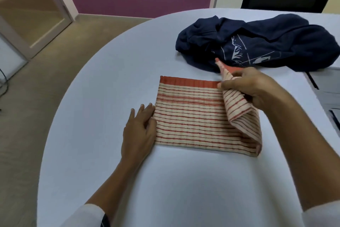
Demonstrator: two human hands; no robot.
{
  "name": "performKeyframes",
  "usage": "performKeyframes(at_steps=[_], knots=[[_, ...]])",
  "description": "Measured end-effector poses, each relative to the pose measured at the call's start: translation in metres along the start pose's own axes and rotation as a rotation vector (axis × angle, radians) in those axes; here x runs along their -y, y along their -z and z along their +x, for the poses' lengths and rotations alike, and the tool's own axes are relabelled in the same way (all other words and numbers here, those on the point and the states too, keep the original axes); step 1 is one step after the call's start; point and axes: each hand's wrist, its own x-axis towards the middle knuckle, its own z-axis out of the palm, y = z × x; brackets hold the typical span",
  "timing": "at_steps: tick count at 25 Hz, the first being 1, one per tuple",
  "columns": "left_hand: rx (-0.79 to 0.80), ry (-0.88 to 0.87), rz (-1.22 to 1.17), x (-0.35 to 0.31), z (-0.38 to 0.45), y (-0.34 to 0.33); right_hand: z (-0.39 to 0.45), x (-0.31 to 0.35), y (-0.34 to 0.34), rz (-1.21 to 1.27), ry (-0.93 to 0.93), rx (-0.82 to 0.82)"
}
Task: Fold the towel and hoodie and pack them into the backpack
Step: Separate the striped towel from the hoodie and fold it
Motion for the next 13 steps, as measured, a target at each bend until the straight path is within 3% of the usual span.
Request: performKeyframes(at_steps=[3,8,13], knots=[[0.012,0.025,0.004,-0.008,-0.002,0.004,0.003,0.013,-0.051,-0.098,0.086,0.045],[0.008,0.029,0.018,-0.005,-0.001,0.003,-0.003,0.013,-0.124,-0.466,0.245,0.051],[0.008,0.01,-0.016,-0.005,-0.001,0.001,-0.006,-0.001,-0.165,-0.536,0.272,0.088]])
